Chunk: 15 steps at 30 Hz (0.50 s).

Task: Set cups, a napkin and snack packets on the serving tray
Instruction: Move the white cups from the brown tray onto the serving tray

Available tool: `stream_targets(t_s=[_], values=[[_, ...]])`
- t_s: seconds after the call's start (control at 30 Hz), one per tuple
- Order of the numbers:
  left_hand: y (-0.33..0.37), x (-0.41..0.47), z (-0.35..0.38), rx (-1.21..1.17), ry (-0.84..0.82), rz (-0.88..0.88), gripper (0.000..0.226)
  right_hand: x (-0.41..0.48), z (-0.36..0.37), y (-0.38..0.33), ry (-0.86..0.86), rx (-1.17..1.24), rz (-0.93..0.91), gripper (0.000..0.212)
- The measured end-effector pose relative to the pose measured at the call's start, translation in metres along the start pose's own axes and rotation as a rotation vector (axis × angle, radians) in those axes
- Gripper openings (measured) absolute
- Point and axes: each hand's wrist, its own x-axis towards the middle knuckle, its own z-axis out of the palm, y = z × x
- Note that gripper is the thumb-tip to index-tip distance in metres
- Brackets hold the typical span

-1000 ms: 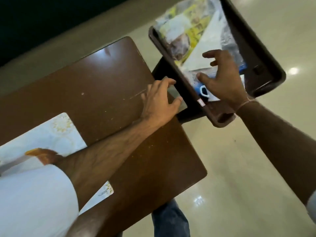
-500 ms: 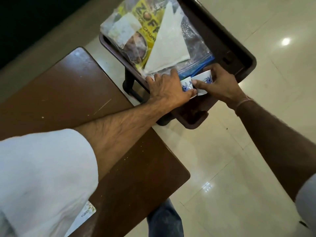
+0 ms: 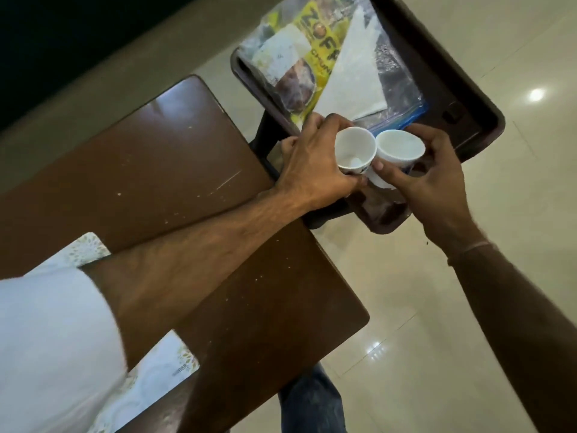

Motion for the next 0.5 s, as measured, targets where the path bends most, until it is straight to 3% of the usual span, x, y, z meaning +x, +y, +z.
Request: stream_targets(t_s=[0.23, 0.5], values=[[-0.069, -0.092, -0.101, 0.056, -0.105, 0.012, 0.072, -0.081, 0.083, -0.037, -0.139, 0.076, -0.086, 0.073], [-0.181, -0.214, -0.198, 0.256, -0.355, 0.047, 0.069, -0.192, 0.191, -0.062, -0.541, -0.144, -0.173, 0.081]])
